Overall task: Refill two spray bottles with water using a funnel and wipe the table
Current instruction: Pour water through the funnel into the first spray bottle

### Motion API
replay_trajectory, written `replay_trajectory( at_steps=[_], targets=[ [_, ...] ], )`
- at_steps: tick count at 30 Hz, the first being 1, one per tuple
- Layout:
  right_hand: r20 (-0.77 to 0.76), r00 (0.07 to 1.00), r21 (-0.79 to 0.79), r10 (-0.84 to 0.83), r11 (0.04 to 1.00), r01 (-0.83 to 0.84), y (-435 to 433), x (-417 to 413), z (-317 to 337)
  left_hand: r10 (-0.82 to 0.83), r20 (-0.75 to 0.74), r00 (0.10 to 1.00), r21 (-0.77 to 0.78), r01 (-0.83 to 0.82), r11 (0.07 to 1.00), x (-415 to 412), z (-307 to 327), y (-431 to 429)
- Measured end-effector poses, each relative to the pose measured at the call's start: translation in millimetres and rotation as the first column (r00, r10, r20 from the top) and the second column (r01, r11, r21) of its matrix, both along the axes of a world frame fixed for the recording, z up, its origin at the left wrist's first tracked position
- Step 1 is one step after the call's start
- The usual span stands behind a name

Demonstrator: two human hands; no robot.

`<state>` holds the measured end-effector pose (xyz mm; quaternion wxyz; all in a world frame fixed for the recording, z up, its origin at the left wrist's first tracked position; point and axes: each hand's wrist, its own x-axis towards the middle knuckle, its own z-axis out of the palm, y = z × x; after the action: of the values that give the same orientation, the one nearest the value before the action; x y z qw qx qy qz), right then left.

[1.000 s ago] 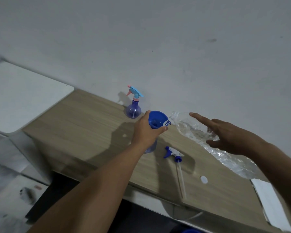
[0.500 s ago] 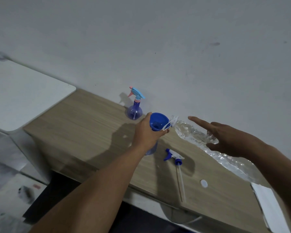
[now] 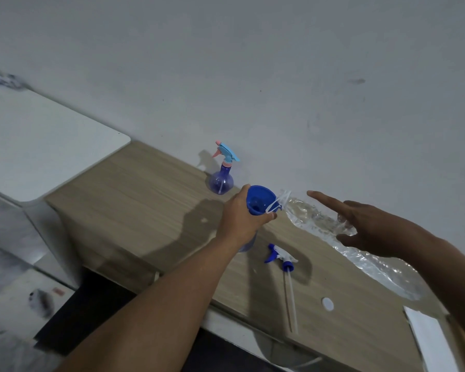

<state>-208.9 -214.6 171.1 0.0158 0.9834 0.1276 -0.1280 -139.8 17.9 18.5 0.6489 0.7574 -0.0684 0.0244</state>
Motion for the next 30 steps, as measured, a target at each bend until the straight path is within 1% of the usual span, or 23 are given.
replay_trajectory(
  at_steps=[30],
  targets=[
    [-0.001,1.000,-0.047,-0.002,0.999,0.002,3.1,-0.6,9.0,-0.007,0.026,1.000,-0.030,0.007,1.000,-1.0,1.6,1.5]
  ],
)
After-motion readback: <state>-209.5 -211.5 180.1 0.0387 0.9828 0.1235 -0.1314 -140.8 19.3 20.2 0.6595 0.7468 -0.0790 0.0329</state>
